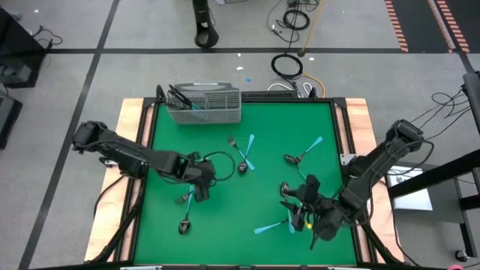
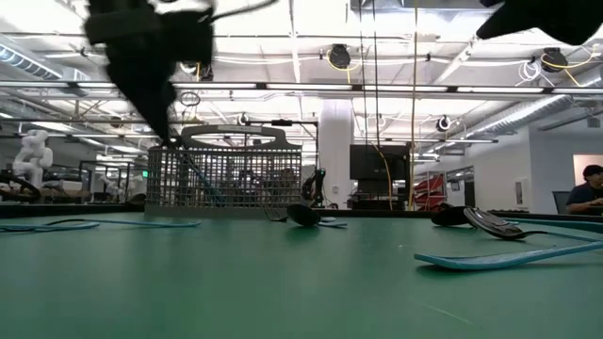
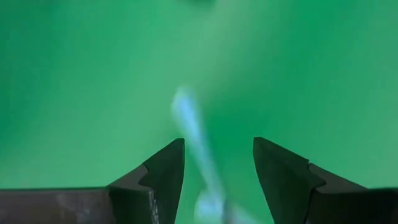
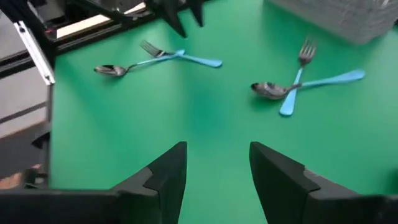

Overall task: Sort silverware
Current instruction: Put the fork into the silverware rack

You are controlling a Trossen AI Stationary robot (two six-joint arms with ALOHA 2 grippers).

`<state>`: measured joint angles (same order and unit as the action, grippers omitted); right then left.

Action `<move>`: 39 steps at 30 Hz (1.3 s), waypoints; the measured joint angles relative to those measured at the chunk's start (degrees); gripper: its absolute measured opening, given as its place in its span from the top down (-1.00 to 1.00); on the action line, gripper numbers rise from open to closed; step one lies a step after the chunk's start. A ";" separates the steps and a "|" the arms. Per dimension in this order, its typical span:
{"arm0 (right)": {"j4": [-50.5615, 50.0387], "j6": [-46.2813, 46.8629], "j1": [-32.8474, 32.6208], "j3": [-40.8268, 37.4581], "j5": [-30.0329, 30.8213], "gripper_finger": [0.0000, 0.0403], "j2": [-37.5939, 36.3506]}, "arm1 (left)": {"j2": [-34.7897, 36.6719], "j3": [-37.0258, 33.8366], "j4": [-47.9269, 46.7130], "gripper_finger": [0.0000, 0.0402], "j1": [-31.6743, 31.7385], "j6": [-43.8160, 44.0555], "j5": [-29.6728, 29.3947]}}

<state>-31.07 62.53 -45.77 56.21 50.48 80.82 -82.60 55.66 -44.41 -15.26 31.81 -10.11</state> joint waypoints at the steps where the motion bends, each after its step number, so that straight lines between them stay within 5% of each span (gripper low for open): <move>1: -0.09 0.04 -0.50 -0.32 1.33 0.18 0.55 | 0.22 -0.03 -4.41 0.03 -0.23 2.89 0.78; 6: -0.89 -0.73 -0.96 -1.01 4.79 0.18 3.54 | 0.23 -0.13 -13.64 0.03 -1.14 7.83 1.50; 11: -0.93 -1.33 -0.24 -1.01 3.36 0.18 4.23 | -0.03 -3.21 -6.20 0.03 -2.01 6.49 6.17; 33: -0.54 -1.89 -0.03 -0.99 3.19 0.18 4.19 | -1.76 -15.15 11.85 0.04 -2.14 8.33 6.89; 39: -0.52 -1.89 -0.03 -0.99 3.23 0.18 4.19 | -1.80 -15.61 12.90 0.23 -2.13 6.94 6.89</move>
<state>-31.59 60.64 -45.80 55.22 53.71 85.01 -84.40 40.05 -31.51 -17.39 38.75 -3.22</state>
